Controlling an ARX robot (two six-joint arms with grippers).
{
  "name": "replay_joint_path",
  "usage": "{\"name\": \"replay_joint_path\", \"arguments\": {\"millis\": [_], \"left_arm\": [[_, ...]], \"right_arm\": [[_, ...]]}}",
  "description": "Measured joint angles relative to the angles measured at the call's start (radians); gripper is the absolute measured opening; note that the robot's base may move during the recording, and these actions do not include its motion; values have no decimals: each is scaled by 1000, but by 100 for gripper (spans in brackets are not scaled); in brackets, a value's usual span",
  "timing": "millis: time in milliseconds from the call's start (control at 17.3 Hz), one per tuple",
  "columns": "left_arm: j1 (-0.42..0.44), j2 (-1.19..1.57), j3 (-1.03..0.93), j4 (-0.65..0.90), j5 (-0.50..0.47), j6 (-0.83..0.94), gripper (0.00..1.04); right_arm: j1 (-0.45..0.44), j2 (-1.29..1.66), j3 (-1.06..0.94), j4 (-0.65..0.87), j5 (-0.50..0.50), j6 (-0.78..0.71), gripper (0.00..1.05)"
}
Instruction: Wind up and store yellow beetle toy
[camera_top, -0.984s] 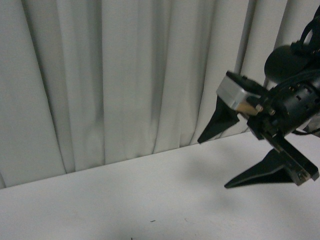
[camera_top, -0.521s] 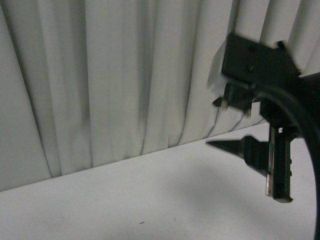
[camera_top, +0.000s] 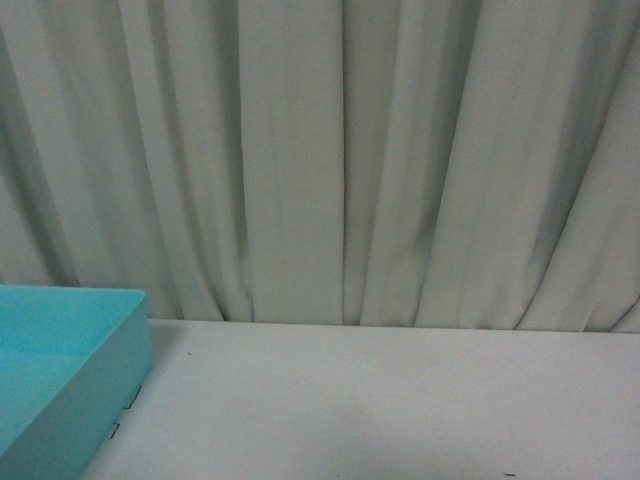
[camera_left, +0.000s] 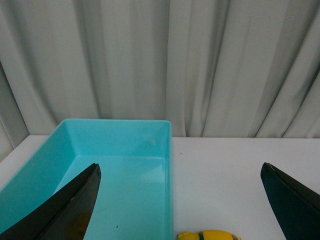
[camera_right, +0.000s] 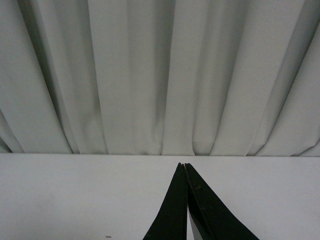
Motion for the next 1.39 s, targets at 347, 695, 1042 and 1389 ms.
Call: {"name": "replay_joint_path", "arguments": {"millis": [347,695,1042,1389], "left_arm": [[0,0,0,0,0,0,98],[0,0,0,0,0,0,98],[0,0,0,0,0,0,98],[0,0,0,0,1,0,98]], "right_arm": [[0,-167,-90,-64,0,22,2],[0,-302,-144,-122,0,23,2],[0,-428,-156,-248,0,24,2],[0,-641,-153,-459,2,25,2]]}}
